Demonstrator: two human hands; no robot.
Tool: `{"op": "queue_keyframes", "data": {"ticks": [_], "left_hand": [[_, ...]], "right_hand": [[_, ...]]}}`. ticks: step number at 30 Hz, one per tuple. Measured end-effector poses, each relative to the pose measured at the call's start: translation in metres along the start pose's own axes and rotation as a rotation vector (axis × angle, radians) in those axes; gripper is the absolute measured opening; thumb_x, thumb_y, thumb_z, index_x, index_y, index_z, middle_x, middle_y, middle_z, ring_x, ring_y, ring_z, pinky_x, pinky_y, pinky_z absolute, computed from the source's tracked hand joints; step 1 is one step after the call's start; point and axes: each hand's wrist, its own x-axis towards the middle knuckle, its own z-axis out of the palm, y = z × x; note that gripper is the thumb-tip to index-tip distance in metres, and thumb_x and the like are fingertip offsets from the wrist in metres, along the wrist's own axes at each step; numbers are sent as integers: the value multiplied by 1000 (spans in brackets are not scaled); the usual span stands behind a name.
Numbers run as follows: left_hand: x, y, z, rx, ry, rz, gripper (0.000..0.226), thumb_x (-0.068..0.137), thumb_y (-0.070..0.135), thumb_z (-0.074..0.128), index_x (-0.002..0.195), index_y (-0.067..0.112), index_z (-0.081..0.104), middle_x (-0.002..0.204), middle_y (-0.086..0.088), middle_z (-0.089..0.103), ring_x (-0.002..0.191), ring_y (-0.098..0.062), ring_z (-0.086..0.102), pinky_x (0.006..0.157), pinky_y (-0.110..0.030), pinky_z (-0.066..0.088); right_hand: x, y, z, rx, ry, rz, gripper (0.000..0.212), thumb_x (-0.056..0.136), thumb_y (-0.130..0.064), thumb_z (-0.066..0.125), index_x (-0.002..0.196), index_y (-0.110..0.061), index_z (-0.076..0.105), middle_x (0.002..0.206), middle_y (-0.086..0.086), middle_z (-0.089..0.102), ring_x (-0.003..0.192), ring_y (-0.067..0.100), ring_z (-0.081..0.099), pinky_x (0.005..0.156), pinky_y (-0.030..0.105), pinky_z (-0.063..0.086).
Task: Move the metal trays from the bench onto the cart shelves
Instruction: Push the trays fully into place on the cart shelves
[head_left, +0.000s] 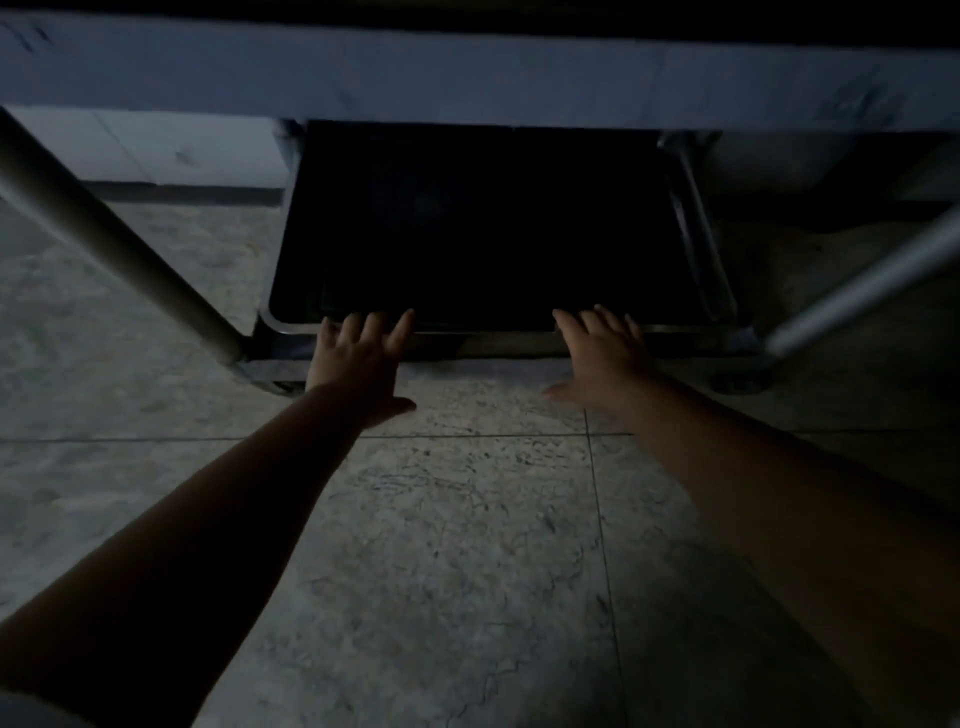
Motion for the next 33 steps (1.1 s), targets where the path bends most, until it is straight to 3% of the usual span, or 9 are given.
{"op": "queue_keyframes", "data": {"ticks": [2, 5, 8, 10, 15, 21, 27, 33], "left_hand": [[-1, -3, 2, 68, 7, 9, 119, 70, 75, 65, 156, 25, -2, 144, -14, 40, 128, -37, 43, 111, -56, 34], [1, -1, -1, 102, 21, -15, 103, 76, 66, 67, 153, 25, 13, 136, -12, 46, 120, -35, 48, 102, -51, 41], [10, -2, -8, -28, 37, -26, 74, 78, 58, 71, 131, 17, 41, 123, -11, 57, 111, -35, 56, 91, -47, 46], [16, -6, -9, -124, 49, -15, 67, 75, 54, 77, 119, 11, 48, 114, -14, 61, 105, -37, 61, 88, -47, 46], [13, -6, -4, -178, 99, -20, 61, 74, 48, 79, 113, 8, 52, 108, -17, 65, 102, -40, 62, 85, -47, 45], [-1, -3, 5, -198, 234, 43, 46, 70, 27, 87, 93, -1, 58, 80, -22, 64, 73, -44, 64, 61, -47, 47], [-5, -4, 1, -172, 251, 28, 43, 65, 29, 90, 85, 5, 60, 72, -17, 65, 65, -39, 65, 56, -39, 44], [0, -8, 7, -118, 313, 34, 42, 66, 37, 88, 85, 9, 63, 70, -12, 67, 60, -35, 66, 57, -35, 37]], "right_hand": [[6, -4, -2, -14, 0, -15, 103, 64, -64, 71, 146, -29, 20, 140, 5, 44, 131, 31, 36, 106, 47, 25], [4, -11, -2, -10, 42, -18, 90, 68, -59, 72, 141, -28, 29, 132, 5, 49, 121, 32, 43, 100, 44, 29], [1, -11, -1, -8, 87, -28, 72, 71, -49, 73, 130, -25, 40, 125, 5, 52, 117, 31, 45, 97, 43, 31], [2, -13, -1, -29, 117, -25, 61, 73, -42, 73, 122, -22, 44, 121, 6, 54, 114, 31, 47, 96, 42, 33], [3, -13, -1, -43, 132, -32, 54, 76, -39, 72, 118, -17, 47, 118, 8, 57, 112, 32, 51, 93, 41, 35], [0, -22, -2, -58, 93, -30, 37, 84, -32, 67, 112, -13, 53, 112, 10, 59, 105, 33, 56, 86, 40, 42], [-9, -30, -1, -109, 154, -13, 23, 82, -19, 66, 102, -13, 57, 102, 8, 65, 96, 31, 62, 72, 36, 45], [-7, -26, -2, -93, 183, -48, 22, 83, -21, 65, 102, -15, 55, 100, 7, 65, 94, 29, 62, 64, 33, 35]]}}
